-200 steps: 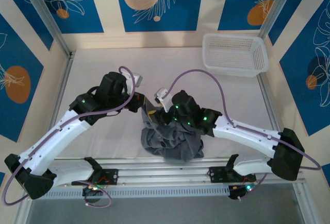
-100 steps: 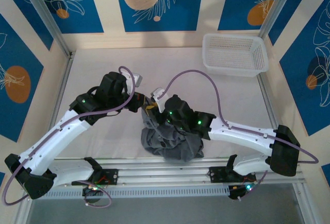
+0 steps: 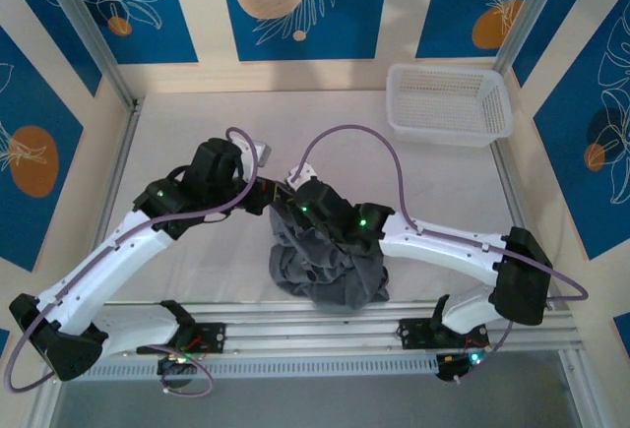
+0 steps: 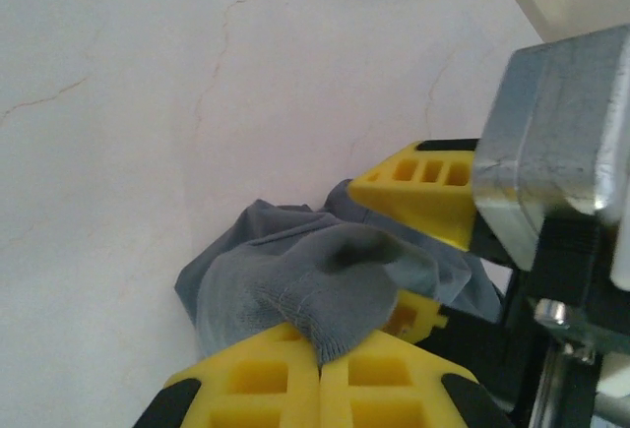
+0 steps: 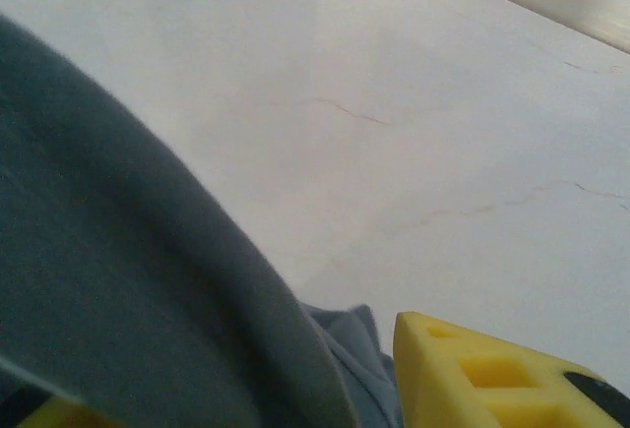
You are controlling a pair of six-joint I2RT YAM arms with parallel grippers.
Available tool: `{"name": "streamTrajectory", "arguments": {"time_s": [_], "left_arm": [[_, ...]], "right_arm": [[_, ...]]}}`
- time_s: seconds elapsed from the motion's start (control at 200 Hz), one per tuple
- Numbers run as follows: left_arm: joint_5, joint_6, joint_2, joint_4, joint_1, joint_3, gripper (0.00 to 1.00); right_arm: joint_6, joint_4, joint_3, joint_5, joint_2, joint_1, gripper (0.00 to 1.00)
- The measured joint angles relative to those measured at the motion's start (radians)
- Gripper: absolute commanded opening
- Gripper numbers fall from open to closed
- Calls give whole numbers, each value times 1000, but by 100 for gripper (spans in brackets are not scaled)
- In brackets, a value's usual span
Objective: Fold the inside-out t-shirt
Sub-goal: Turn the T-shirt inside out at the center of the table.
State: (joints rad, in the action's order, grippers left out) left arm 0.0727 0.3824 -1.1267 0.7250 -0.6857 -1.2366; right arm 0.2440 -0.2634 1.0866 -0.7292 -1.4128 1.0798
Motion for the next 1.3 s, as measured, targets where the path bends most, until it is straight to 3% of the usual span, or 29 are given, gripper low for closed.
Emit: {"name": "streamTrajectory", "arguments": {"time_s": [0.205, 0.33, 0.395, 0.56, 0.625, 0.735, 0.785, 0.89, 0.965, 1.025, 1.105, 1.17, 1.3], "left_arm": [[0, -8, 6, 0, 44, 0, 0], [2, -20, 7, 1, 61, 0, 0], [11, -23, 7, 1, 69, 0, 0], [53, -23, -37, -2, 78, -32, 0], [67, -25, -95, -5, 85, -92, 0], [92, -26, -254, -20, 132, -267, 0], [101, -26, -345, -37, 172, -369, 13], [95, -17, -519, -82, 254, -540, 52], [108, -16, -603, -94, 293, -619, 68], [131, -13, -617, -95, 314, -627, 74], [183, -18, -563, -116, 314, -558, 76], [225, -16, -439, -142, 293, -400, 76], [230, -1, -154, -139, 161, -79, 75]], "right_arm": [[93, -124, -100, 16, 140, -39, 42], [152, -182, -187, 72, 231, -103, 19], [172, -192, -220, 116, 267, -119, 0], [200, -153, -251, 264, 375, -159, 0], [230, -105, -249, 351, 419, -238, 0], [320, -107, -140, 479, 392, -469, 0], [350, -128, -32, 512, 321, -572, 0], [363, -125, 179, 560, 138, -708, 35], [354, -130, 260, 585, 32, -769, 54], [337, -164, 291, 600, -23, -804, 64], [317, -225, 291, 602, -27, -820, 66], [299, -237, 253, 608, 22, -799, 64], [306, -237, 44, 625, 242, -653, 57]]}}
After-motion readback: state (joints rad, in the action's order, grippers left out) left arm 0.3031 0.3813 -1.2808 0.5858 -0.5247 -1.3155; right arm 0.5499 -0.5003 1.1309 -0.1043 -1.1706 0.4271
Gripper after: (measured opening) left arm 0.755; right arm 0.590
